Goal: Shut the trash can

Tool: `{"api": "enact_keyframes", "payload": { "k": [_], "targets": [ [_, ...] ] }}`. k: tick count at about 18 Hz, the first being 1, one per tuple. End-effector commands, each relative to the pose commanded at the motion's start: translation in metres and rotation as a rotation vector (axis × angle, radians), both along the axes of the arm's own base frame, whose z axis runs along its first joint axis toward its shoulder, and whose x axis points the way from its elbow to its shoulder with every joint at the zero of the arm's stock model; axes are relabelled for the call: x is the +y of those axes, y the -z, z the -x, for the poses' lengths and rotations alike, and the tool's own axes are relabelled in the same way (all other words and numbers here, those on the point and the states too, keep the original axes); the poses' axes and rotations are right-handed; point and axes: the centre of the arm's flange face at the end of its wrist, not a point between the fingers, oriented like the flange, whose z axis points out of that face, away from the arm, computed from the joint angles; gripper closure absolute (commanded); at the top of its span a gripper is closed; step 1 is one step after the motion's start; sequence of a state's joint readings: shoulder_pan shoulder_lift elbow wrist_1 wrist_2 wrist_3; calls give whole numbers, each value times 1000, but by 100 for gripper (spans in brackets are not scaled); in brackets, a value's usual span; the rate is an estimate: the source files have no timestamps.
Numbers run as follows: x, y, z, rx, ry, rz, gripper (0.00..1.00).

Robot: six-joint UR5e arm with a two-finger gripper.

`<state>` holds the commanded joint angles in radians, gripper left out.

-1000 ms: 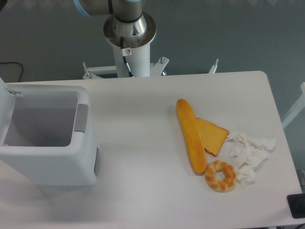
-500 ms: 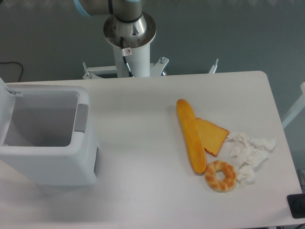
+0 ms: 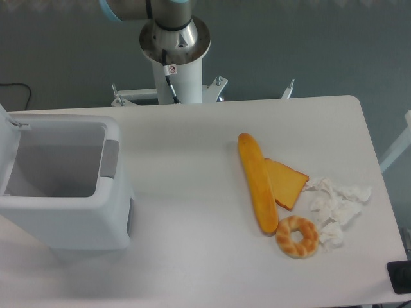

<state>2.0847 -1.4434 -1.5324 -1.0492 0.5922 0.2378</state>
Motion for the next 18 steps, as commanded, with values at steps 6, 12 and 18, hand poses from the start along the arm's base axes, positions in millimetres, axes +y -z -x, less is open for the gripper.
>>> {"api": "enact_keyframes", "payload": {
  "k": [6, 12, 18],
  "targets": [
    [3, 0, -3, -30, 28, -10, 0],
    [8, 4, -10, -56, 60, -7, 0],
    [10, 5, -15, -62, 76, -6, 0]
  ]
}}
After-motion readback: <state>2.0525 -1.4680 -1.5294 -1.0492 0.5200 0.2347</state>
